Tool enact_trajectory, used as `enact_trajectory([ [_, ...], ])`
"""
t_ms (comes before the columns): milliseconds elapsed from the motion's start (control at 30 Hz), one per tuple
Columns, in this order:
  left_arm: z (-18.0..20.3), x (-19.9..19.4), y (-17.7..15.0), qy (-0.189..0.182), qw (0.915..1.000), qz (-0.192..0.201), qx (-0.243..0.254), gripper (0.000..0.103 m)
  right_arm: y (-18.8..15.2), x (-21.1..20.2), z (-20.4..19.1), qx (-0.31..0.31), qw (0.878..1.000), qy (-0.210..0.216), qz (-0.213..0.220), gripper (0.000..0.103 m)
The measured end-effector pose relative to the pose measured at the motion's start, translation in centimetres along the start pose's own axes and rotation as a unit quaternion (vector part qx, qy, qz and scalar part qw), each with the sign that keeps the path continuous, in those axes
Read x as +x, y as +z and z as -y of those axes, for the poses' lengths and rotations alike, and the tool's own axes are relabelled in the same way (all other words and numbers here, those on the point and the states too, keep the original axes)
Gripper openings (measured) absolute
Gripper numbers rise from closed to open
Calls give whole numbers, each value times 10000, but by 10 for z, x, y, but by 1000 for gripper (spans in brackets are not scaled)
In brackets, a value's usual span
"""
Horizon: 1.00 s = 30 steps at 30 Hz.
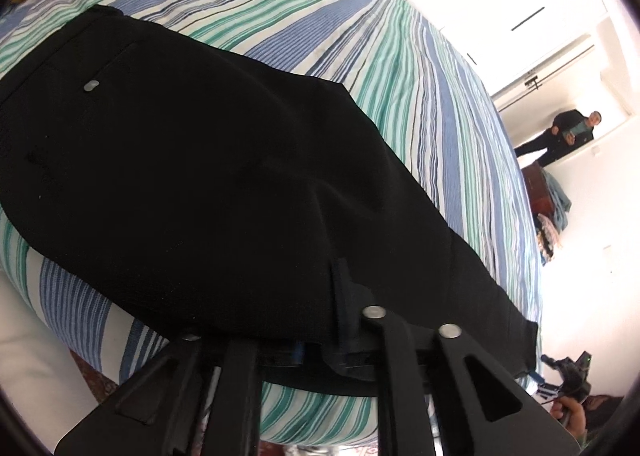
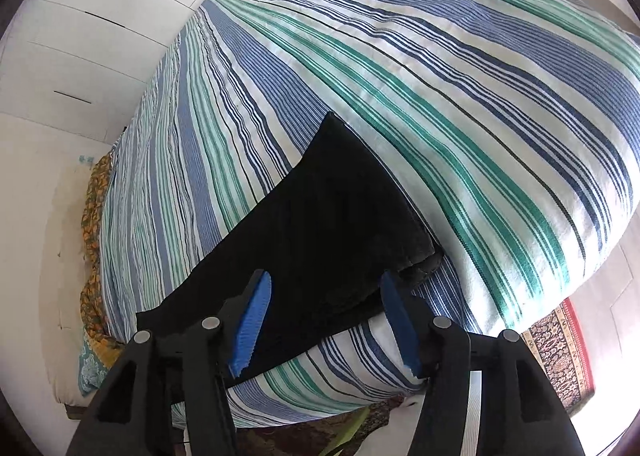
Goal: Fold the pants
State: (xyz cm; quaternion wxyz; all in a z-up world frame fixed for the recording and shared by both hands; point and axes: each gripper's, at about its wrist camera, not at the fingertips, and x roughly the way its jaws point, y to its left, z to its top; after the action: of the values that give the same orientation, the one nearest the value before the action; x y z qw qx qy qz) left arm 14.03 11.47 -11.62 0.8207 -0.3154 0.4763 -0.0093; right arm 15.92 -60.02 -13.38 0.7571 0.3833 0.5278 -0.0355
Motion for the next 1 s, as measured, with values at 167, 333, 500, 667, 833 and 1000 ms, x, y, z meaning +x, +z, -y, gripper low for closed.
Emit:
enact_trajectory([
  [167, 5, -16, -3, 41, 9998, 106, 163, 2, 7, 20, 6, 41, 9983, -582, 16, 5],
  [333, 0, -13, -23, 777, 9947, -71, 670, 3, 1, 12, -2, -349, 9958, -849, 40, 5],
  [500, 7, -14, -32, 941, 9923, -99, 798, 16, -14, -7, -42, -1137, 9842, -1230, 582, 14],
  [667, 2, -33, -38, 829, 9941, -2, 693, 52, -44, -6, -109, -2147, 9689, -637, 1056, 78],
  [833, -3, -76, -40, 1122, 9903, 414, 701, 51, -58, 57, -126, -2081, 9764, -20, 582, 77],
  [1000, 28, -98, -15, 1174, 9777, 1190, 1267, 69, -75, 96, -105, -1519, 9881, 29, 253, 76],
])
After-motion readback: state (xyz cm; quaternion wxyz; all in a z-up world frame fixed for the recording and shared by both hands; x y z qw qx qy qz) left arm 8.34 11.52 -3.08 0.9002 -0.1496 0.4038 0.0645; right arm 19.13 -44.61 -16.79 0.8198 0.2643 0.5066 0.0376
